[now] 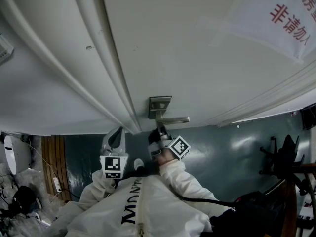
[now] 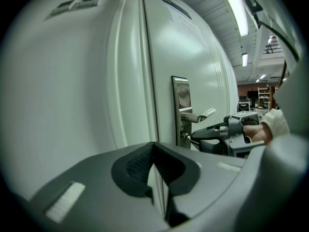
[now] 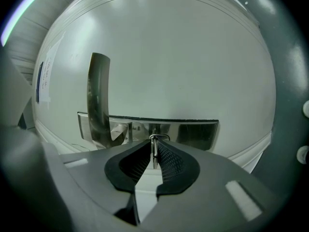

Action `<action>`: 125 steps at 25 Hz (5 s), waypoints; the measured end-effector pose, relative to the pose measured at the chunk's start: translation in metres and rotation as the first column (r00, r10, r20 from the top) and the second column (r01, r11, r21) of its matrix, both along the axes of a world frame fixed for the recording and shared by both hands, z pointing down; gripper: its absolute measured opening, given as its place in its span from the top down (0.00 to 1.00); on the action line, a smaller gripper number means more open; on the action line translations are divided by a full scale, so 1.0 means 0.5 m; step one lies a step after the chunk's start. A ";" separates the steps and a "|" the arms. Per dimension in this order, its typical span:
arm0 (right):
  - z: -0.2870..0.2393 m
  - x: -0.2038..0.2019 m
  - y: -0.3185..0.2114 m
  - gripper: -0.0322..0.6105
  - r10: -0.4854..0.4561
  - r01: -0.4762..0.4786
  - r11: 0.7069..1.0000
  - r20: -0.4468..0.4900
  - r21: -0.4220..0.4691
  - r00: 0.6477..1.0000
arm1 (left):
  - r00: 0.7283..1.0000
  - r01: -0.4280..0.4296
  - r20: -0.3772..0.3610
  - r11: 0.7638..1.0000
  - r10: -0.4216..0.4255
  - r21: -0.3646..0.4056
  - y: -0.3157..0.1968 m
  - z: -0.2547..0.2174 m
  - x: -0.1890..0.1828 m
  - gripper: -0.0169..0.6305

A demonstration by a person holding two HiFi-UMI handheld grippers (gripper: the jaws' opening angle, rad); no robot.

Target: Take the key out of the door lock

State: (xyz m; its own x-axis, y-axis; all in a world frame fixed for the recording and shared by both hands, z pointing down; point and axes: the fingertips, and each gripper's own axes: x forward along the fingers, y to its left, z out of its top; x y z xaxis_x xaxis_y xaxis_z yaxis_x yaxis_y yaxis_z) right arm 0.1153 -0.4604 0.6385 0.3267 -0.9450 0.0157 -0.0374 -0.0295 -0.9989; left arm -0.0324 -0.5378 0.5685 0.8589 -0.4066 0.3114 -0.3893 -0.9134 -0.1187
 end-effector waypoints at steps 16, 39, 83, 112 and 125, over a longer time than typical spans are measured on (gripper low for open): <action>0.000 -0.003 0.000 0.93 0.003 -0.003 1.000 0.015 -0.006 1.000 | 1.000 0.004 0.005 1.000 -0.004 0.000 0.018 0.004 -0.010 0.97; -0.004 -0.041 0.047 0.93 -0.032 0.029 0.998 -0.055 -0.049 0.998 | 1.000 -0.010 0.001 1.000 0.010 0.014 0.039 0.000 -0.018 0.97; -0.187 -0.053 0.165 0.93 -0.481 -0.019 0.872 -0.863 -0.490 0.156 | 0.994 0.114 -0.006 0.993 -0.114 0.034 0.129 -0.025 0.055 0.97; -0.234 -0.390 0.441 0.92 -0.451 -0.244 0.834 -0.866 -0.495 0.216 | 0.992 0.021 -0.126 1.000 -0.020 0.009 0.359 -0.024 -0.331 0.97; -0.241 -0.379 0.488 0.92 -0.421 -0.222 0.857 -0.880 -0.465 0.219 | 0.993 0.026 -0.118 0.999 -0.021 0.043 0.427 -0.044 -0.318 0.97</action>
State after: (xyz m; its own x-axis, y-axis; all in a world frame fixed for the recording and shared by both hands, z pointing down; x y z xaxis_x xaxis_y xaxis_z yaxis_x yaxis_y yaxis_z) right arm -0.0744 -0.2163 0.5182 0.2966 -0.9426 0.1534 -0.9506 -0.3068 -0.0471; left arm -0.1914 -0.3241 0.5463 0.8785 -0.4383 0.1899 -0.4242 -0.8987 -0.1114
